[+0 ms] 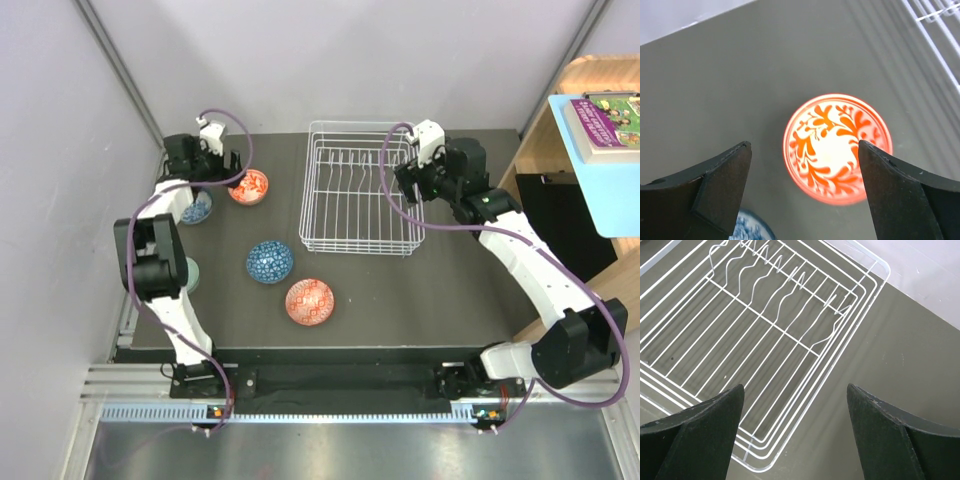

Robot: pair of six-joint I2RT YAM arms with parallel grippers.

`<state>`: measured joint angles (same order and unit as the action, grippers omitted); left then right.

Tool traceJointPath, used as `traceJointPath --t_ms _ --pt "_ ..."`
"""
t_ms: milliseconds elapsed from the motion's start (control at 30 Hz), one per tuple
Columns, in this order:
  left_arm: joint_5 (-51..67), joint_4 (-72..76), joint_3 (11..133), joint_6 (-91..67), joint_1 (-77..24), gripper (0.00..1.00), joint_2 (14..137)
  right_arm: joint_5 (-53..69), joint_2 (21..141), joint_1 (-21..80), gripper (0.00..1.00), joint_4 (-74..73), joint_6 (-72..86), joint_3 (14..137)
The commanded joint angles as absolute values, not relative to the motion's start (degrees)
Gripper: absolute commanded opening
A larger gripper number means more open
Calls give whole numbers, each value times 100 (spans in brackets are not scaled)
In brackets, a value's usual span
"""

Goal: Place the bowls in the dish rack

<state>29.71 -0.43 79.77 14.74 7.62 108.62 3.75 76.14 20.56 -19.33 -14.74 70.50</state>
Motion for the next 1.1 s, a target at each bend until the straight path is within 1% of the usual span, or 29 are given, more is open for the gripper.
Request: traceJointPath --t_ms 0,167,500,533,600,633,733,767,833,867,967,1000,1067 --pt "2629 -465 8735 1801 607 90 11451 439 7603 2057 84 -1802 -1362 7172" --pt "2601 -773 9228 1907 589 88 11961 448 7567 2057 84 -1819 -1362 7163" --pt "2487 -1063 9255 2197 554 83 12260 510 7462 2057 84 -1767 -1336 7040" --pt "2487 -1081 9264 2223 545 79 12269 501 7453 2057 84 -1758 -1336 7014" --pt "2487 -1142 9299 2259 536 77 12313 501 7427 2057 84 -1758 -1336 7005" --pt "2496 -1169 9308 2285 527 72 12331 510 7427 2057 84 -1758 -1327 6987" --pt "2514 -1283 9343 2320 492 65 12401 536 7400 2057 84 -1758 -1327 6987" --pt "2531 -1301 9351 2320 475 57 12436 527 7409 2057 84 -1749 -1327 6996" --pt "2531 -1327 9352 2329 466 49 12454 554 7418 2057 84 -1749 -1318 6996" --pt "2531 -1345 9343 2329 466 40 12445 554 7427 2057 84 -1749 -1310 7005" --pt "2523 -1362 9343 2303 457 27 12454 615 7453 2057 84 -1758 -1275 7005" --pt "2514 -1371 9343 2311 457 16 12454 650 7444 2057 84 -1758 -1257 7005" --pt "2496 -1380 9360 2285 448 3 12428 747 7479 2057 85 -1758 -1196 7005"
